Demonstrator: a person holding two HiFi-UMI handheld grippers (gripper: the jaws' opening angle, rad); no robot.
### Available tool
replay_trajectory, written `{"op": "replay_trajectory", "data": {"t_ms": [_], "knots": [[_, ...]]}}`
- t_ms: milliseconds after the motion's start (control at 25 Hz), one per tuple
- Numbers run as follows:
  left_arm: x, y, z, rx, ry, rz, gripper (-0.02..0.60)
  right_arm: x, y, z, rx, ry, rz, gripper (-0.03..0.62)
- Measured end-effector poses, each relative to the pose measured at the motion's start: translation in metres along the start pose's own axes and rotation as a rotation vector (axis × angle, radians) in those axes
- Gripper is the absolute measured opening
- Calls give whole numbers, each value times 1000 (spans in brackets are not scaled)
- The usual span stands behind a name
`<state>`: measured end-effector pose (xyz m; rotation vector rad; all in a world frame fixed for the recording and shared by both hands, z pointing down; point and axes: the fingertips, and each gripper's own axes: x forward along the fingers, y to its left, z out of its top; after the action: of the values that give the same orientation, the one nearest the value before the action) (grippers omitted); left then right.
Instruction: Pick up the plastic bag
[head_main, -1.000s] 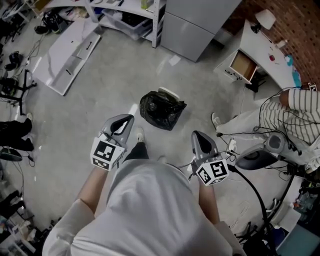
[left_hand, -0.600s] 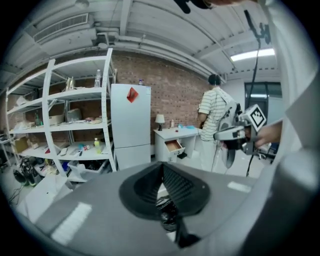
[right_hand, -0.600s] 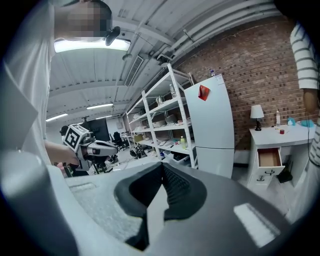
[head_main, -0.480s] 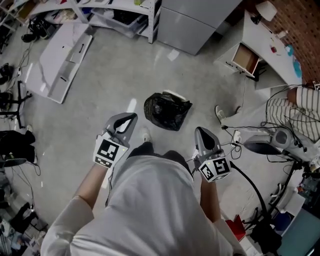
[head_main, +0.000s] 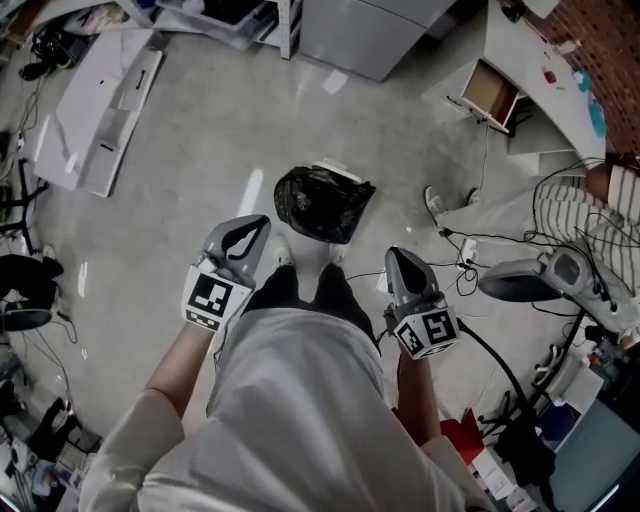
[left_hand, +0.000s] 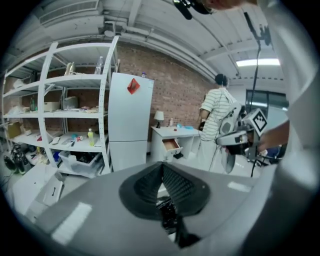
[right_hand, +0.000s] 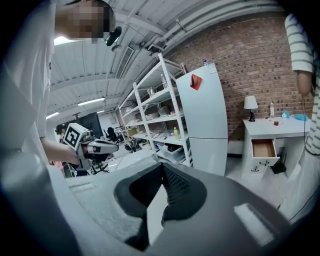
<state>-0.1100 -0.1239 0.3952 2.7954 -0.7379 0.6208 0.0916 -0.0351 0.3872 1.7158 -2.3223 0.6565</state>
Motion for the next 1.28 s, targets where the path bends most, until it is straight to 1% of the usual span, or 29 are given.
{"op": "replay_trajectory", "data": {"t_ms": [200, 320, 440, 600, 720, 1000, 1200, 1280], "knots": [[31, 2, -18, -27, 38, 30, 5, 21, -36, -25, 5, 69, 35, 2], [53, 2, -44, -49, 77, 42, 5, 36, -63, -51, 12, 119, 45, 2], [82, 0, -77, -96, 129, 52, 5, 52, -88, -85, 30, 170, 56, 2], [131, 0, -121, -65, 156, 32, 5, 83, -116, -135, 44, 220, 70, 2], [161, -2, -156, -70, 177, 24, 5, 101, -130, -175, 54, 255, 80, 2], [209, -6, -236, -86, 245, 0, 5, 133, -161, -256, 106, 306, 83, 3], [239, 0, -310, -133, 304, -11, 5, 155, -199, -330, 146, 370, 66, 3], [254, 6, -342, -136, 326, -22, 5, 166, -216, -363, 159, 394, 62, 3]]}}
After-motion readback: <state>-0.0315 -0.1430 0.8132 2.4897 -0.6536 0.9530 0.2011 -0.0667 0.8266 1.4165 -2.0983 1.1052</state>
